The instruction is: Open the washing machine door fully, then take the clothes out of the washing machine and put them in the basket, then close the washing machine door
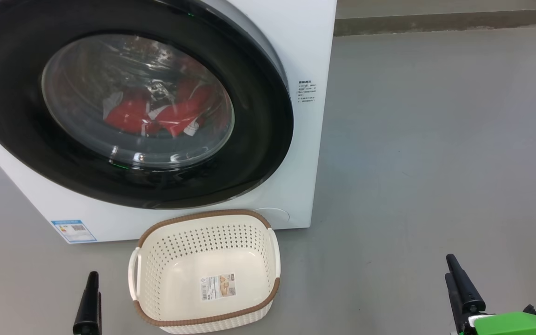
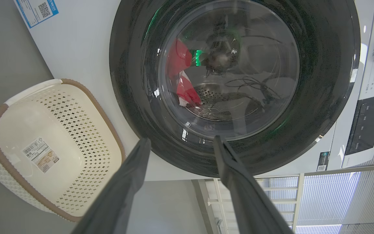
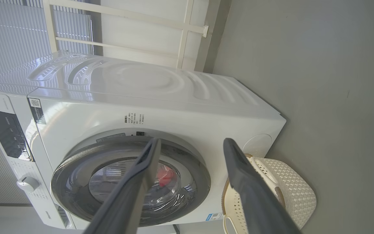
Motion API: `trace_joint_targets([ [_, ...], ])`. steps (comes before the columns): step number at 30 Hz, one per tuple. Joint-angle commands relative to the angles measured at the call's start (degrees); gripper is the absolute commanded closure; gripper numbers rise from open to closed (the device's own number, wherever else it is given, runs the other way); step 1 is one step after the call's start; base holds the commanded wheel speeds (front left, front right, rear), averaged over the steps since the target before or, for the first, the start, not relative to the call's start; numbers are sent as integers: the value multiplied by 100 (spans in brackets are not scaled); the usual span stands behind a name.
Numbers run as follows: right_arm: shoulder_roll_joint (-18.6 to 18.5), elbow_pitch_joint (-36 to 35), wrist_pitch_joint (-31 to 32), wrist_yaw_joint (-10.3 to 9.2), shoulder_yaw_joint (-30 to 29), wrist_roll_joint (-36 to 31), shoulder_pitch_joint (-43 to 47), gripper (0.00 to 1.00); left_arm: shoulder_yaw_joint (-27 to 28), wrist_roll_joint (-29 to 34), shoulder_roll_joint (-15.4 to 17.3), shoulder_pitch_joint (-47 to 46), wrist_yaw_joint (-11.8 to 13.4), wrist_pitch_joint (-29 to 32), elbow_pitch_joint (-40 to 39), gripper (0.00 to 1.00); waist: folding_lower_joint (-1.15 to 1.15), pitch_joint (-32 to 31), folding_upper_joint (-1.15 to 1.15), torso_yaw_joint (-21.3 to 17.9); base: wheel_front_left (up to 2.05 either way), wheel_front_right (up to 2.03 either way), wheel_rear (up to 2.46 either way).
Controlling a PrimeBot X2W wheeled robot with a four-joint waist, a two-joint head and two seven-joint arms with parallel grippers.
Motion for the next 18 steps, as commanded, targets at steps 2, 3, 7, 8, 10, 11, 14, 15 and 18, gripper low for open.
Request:
trace_joint_targets([
  [2, -95, -151, -75, -1, 110, -230, -206, 0, 22, 249, 116, -47, -5, -68, -210, 0, -1, 0, 0, 5, 0, 0, 0],
  [3, -105, -153, -91, -1, 127, -312, -209, 0, 16, 343, 117, -43, -5, -85, -224, 0, -1, 1, 0, 7, 0, 0, 0],
  [7, -161, -162, -158, -2, 200, -674, -220, 0, -3, 741, 122, -17, -6, -153, -283, 0, -1, 0, 0, 13, 0, 0, 0],
  [8, -179, -163, -175, -2, 220, -773, -222, 0, -10, 841, 123, -10, -6, -170, -297, 0, -1, 0, 0, 15, 0, 0, 0],
  [10, -212, -164, -209, -2, 262, -977, -224, 0, -30, 1055, 126, 1, -7, -204, -328, 0, -1, -1, 0, 19, 0, 0, 0],
  [11, -224, -163, -226, -2, 280, -1071, -223, 0, -38, 1163, 127, 7, -7, -221, -345, 0, -1, -1, 0, 21, 0, 0, 0],
  [14, -244, -158, -275, -2, 326, -1314, -219, 0, -52, 1452, 131, 24, -2, -272, -399, 0, -1, -1, 0, 27, 0, 0, 0],
  [15, -247, -157, -292, -2, 339, -1384, -216, 0, -60, 1539, 133, 30, 3, -289, -419, 0, -1, -1, 0, 29, 0, 0, 0],
  [18, -255, -153, -342, -2, 368, -1586, -212, 0, -83, 1807, 137, 49, 27, -340, -475, 0, -1, -1, 0, 35, 0, 0, 0],
])
